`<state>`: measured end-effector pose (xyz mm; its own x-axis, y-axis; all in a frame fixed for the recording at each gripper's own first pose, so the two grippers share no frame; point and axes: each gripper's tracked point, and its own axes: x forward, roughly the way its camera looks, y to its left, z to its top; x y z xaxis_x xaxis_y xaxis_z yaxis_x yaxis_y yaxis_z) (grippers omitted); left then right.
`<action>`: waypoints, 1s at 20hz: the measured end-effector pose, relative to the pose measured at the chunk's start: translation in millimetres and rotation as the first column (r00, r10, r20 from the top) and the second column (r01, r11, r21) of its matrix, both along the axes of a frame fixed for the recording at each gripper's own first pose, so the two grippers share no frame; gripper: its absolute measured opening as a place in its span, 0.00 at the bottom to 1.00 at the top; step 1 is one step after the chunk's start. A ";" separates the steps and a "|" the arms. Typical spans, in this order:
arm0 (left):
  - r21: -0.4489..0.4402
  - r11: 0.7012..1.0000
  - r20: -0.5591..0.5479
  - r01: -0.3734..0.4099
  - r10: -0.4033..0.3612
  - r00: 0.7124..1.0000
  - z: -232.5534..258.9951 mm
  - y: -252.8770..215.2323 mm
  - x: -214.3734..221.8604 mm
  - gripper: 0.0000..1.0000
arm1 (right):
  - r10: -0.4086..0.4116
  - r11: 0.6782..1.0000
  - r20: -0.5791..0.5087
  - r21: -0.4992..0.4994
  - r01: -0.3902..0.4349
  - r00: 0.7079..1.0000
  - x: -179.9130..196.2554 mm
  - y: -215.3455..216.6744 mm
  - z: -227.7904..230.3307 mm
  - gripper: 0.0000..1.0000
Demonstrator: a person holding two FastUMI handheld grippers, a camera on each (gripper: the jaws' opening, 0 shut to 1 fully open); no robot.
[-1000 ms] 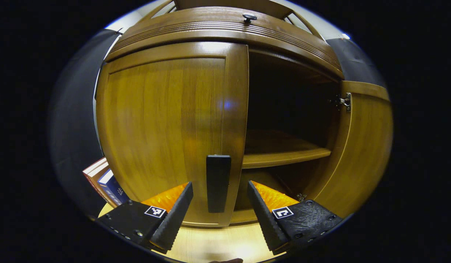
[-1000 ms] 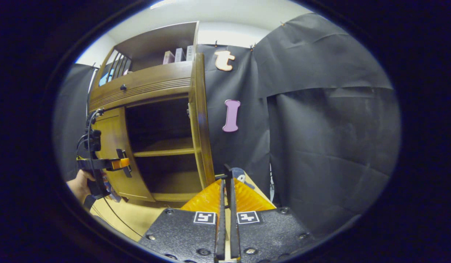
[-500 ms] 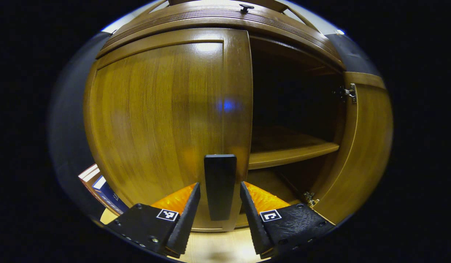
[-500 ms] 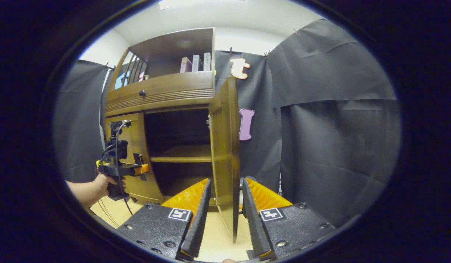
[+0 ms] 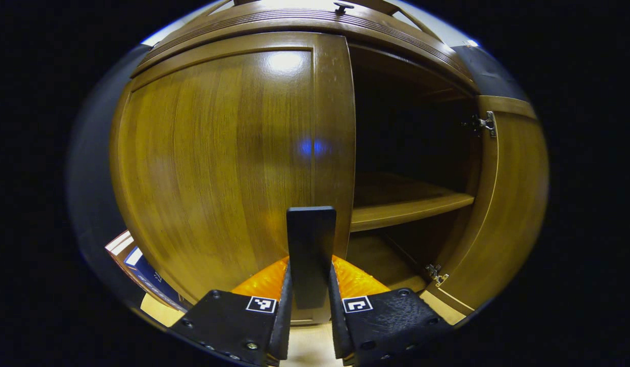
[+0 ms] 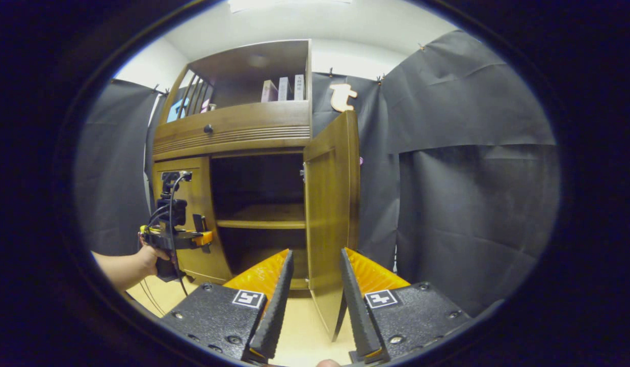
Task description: Open the right door of the double-door shoe cabinet with the right hand, and open the left door with the left hand.
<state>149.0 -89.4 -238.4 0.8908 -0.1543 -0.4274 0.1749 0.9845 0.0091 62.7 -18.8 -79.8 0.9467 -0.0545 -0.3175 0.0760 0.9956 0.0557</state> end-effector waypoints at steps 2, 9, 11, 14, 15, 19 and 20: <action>-0.005 1.000 0.005 -0.003 0.004 1.000 -1.1 -0.5 -0.5 0.28 | 0.004 1.000 -0.002 -0.003 -0.004 1.000 0.4 1.9 -1.8 0.60; 0.010 1.000 -0.004 0.003 -0.003 1.000 -1.3 1.1 -3.9 0.23 | 0.024 1.000 -0.008 -0.009 -0.024 1.000 5.2 12.3 -9.0 0.58; 0.003 1.000 -0.012 -0.001 0.001 1.000 -1.3 1.2 -8.6 0.23 | 0.031 0.999 -0.006 -0.009 -0.031 0.999 8.1 15.3 -9.3 0.58; -0.004 1.000 -0.016 -0.012 0.012 1.000 0.3 3.8 -18.3 0.23 | 0.046 0.999 -0.002 -0.013 -0.046 0.999 13.1 19.8 -11.5 0.59; -0.001 1.000 -0.017 -0.013 0.013 1.000 1.0 5.2 -21.5 0.23 | 0.053 0.999 -0.002 -0.012 -0.053 0.999 15.3 24.9 -8.2 0.58; -0.007 1.000 -0.026 -0.024 0.024 0.999 4.3 9.9 -38.6 0.23 | 0.080 0.997 -0.001 -0.007 -0.080 0.997 18.2 30.5 -11.6 0.59; -0.006 1.000 -0.027 -0.027 0.026 0.999 5.7 12.1 -43.6 0.23 | 0.086 0.996 -0.002 -0.005 -0.086 0.996 19.9 32.1 -11.3 0.59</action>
<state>105.4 -77.3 -232.7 0.8826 -0.1335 -0.4508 0.1489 0.9889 -0.0013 82.6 13.3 -91.2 0.9472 0.0255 -0.3195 -0.0100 0.9987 0.0501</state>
